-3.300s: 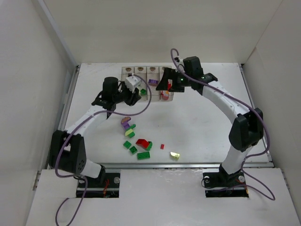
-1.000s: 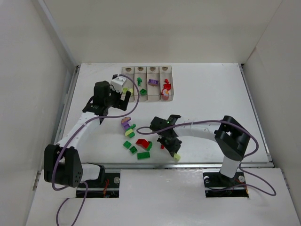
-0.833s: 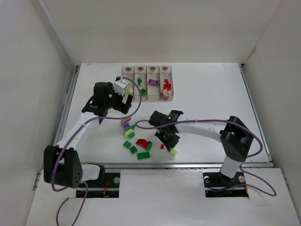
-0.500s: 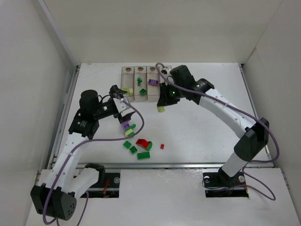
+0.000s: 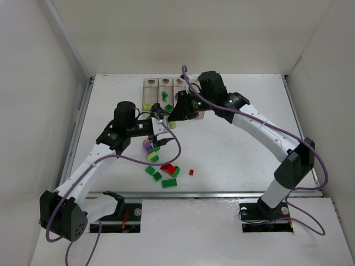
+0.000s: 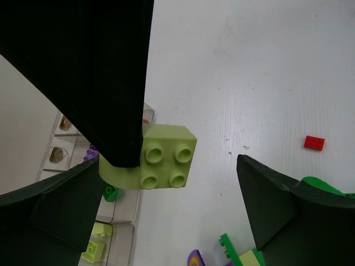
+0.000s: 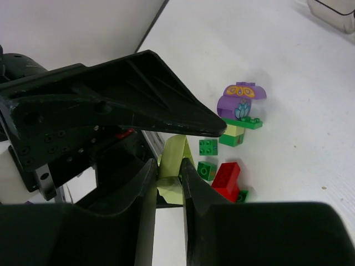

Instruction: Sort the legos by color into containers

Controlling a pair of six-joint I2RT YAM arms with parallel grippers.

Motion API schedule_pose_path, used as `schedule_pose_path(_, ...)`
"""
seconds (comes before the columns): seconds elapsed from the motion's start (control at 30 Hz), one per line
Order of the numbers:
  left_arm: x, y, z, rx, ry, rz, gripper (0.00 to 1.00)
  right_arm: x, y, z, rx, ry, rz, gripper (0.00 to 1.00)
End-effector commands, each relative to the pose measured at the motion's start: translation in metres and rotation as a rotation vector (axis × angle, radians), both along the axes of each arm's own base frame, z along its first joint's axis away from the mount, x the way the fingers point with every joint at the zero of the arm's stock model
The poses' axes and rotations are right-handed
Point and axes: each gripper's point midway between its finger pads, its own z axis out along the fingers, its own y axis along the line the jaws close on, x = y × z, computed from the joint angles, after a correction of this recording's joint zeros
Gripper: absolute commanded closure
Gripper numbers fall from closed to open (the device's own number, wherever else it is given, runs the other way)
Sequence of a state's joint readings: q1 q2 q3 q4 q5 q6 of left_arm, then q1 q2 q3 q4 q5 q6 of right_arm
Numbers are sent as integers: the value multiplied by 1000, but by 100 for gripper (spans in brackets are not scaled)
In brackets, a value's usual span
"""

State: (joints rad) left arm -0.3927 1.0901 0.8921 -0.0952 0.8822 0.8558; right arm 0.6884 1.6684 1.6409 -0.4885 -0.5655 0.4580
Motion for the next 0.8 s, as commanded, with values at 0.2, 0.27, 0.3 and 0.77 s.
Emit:
schedule_pose_path(0.2,12,-15,53,-106,-105,11,12,-1,6,13,59,-31,24,100)
schedule_pose_path(0.27,12,-15,53,-106,-104,11,31,1,7,9,53,-24,24,100)
schedule_pose_path(0.3,11,-15,50,-102,-95,11,39,1,7,9,53,-24,24,100)
schedule_pose_path(0.77,28,-6,28,-43,-34,117,100,29,-2,-1,29,-4,-24,0)
